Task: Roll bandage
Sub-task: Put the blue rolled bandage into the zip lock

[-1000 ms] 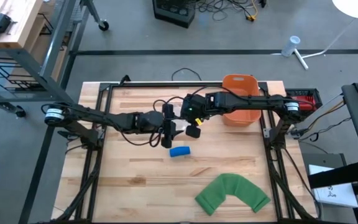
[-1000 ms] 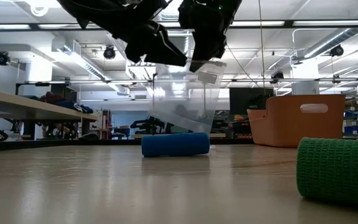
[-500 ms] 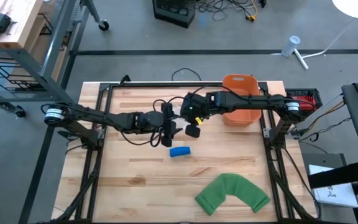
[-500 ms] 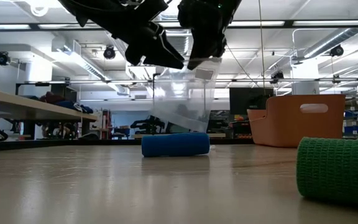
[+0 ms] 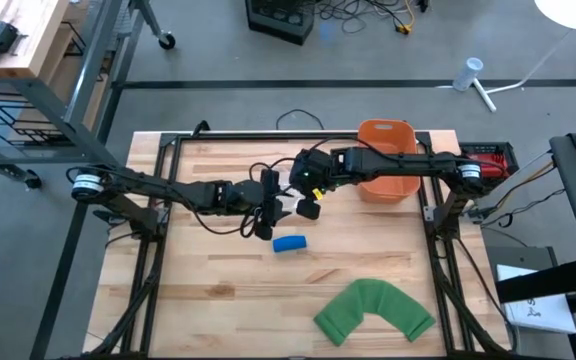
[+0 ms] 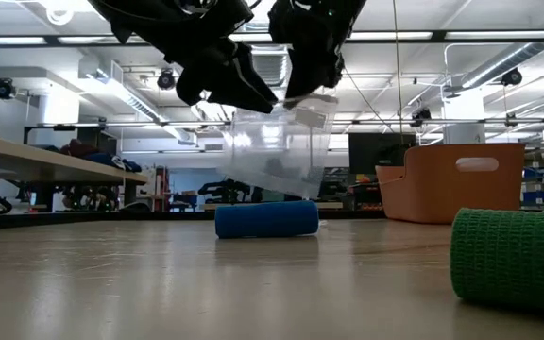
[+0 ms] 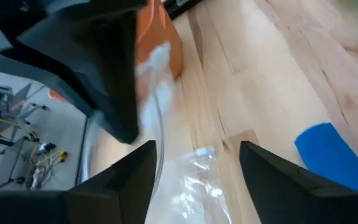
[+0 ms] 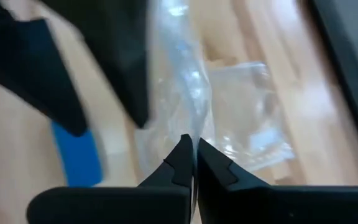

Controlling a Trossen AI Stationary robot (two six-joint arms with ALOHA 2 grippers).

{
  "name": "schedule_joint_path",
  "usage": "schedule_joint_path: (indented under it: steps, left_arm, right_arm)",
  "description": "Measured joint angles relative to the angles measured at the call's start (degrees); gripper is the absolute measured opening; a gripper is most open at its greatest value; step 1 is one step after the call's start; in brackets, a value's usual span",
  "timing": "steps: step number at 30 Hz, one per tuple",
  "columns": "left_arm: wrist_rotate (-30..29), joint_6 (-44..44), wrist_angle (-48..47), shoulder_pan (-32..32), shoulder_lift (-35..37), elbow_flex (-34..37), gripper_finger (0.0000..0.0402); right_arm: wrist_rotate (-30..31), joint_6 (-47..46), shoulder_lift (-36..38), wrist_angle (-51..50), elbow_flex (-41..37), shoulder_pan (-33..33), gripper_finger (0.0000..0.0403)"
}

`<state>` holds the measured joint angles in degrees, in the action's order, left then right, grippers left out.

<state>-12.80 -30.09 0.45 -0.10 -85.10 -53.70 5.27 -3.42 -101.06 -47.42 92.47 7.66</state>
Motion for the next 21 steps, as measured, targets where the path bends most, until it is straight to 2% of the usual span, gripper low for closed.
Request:
schedule_joint_path:
  steps: [5, 9, 12, 14, 17, 21]
  left_arm:
    - [-0.12, 2.63, -2.61, 0.02, 0.00, -2.03, 0.0179]
    - [-0.11, 3.87, -2.86, 0.00, 0.00, -3.15, 0.0150]
    - [-0.14, 3.83, -3.33, 0.02, 0.00, -3.18, 0.0131]
    - [-0.56, 3.61, -3.65, 0.13, 0.00, -3.18, 0.0120]
    - [-4.88, 2.43, -3.51, 0.11, 0.00, -3.18, 0.0109]
    - [-6.84, 0.03, -3.39, -0.05, 0.09, -3.18, 0.0108]
  right_arm:
    - [4.09, -0.02, 0.00, -0.07, 0.00, 0.00, 0.0000]
    - [10.63, -0.02, 0.00, 0.37, 0.00, -0.02, 0.0000]
    - [12.84, 0.06, 0.00, 1.03, 0.00, -0.10, 0.0000]
    - [12.77, 0.46, 0.00, 1.46, 0.00, -0.24, 0.0000]
    - [11.50, 0.55, 0.04, 1.36, 0.00, -0.39, 0.0000]
    - [1.15, 1.83, 0.09, 0.69, 0.00, -0.37, 0.0000]
